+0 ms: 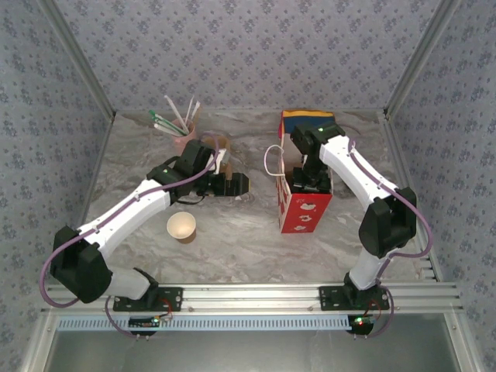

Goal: Pack the takeout coffee

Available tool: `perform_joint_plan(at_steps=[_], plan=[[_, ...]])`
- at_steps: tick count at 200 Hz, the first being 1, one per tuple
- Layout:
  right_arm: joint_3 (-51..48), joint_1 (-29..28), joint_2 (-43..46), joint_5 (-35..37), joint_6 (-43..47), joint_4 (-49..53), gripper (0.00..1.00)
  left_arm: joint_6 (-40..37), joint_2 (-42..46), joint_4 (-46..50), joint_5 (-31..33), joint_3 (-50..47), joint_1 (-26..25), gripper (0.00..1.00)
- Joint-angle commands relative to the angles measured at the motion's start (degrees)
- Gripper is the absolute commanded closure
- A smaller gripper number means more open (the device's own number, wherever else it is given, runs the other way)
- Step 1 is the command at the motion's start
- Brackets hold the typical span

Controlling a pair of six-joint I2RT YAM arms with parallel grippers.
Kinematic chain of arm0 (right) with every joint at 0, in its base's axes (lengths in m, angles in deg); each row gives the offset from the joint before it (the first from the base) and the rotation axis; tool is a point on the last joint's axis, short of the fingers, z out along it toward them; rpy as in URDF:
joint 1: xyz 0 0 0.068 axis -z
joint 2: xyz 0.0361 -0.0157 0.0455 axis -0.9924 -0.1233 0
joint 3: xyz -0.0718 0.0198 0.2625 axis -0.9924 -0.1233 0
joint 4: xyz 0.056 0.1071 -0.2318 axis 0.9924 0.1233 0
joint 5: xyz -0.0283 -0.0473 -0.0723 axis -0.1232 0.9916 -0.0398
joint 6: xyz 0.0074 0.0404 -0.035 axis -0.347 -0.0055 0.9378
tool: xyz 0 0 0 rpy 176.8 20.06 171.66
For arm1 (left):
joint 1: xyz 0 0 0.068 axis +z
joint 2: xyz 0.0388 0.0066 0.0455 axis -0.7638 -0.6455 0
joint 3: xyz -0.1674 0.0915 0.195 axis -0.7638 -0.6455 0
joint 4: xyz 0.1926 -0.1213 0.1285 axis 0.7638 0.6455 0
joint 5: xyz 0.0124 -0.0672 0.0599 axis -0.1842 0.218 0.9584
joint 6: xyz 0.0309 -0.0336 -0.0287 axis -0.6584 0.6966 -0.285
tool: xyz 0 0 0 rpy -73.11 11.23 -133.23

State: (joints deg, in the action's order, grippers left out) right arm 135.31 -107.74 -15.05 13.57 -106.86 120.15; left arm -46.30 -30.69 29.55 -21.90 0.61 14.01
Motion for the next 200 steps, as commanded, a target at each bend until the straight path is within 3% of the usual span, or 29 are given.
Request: perform_joint_plan(at_steps=[1,200], plan=[[0.3,0.5,-0.9,1.0,0.8,0.9,0.41,-0.4,1.5,-0.1,-0.5,1.1,-0.4,0.00],[0.6,1.0,-1.5,1.5,1.5,0.8,0.41,-0.2,1.6,-0.1,-0.3,1.1,-0.5,0.00]])
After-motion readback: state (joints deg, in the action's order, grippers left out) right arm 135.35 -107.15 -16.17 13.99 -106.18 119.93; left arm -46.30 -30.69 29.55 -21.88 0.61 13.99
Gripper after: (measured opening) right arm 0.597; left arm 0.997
